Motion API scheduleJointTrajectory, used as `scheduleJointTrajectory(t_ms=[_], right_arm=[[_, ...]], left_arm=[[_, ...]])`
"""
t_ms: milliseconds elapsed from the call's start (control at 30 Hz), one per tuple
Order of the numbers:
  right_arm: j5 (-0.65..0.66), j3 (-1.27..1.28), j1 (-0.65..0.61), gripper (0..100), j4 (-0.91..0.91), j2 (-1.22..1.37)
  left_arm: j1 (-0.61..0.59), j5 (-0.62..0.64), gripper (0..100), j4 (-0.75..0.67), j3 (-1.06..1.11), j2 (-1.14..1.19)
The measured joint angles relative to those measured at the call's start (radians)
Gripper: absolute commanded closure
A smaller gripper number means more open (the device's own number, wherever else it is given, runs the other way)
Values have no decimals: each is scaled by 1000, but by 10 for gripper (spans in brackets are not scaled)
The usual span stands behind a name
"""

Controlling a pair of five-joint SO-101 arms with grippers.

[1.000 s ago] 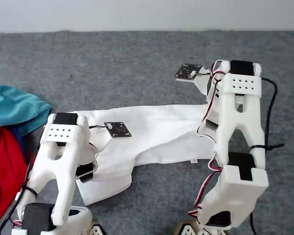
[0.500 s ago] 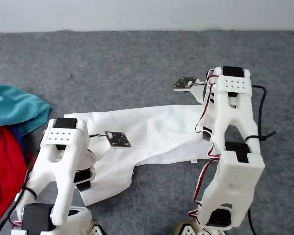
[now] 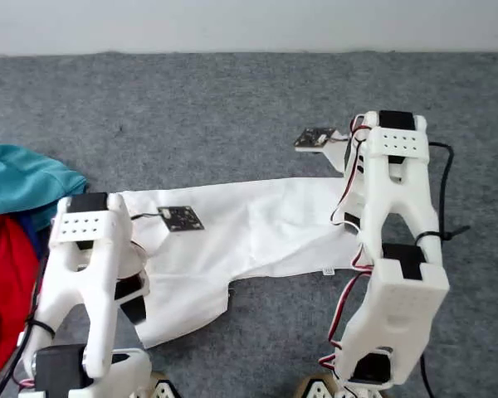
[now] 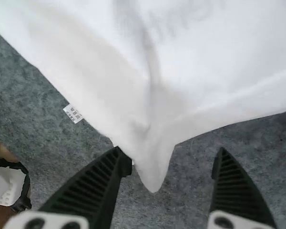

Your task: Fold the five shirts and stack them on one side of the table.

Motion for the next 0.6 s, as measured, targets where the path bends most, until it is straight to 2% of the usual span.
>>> scheduleJointTrajectory(t_ms=[367,433,500,567,600], right_arm=[[-2,0,0,718,2,-285],[-43,0,-8,719,2,-305],[-106,0,-40,731,2,-304],[-187,0,-89,798,0,-273],[-232,0,-114,850,-8,-245]], left_arm=[[-141,0,863,0,-170,0],[-163,20,870,0,-192,0],[-169,71,916,0,-219,0],[-167,129,987,-5,-236,0],[-167,160,988,-14,-241,0]])
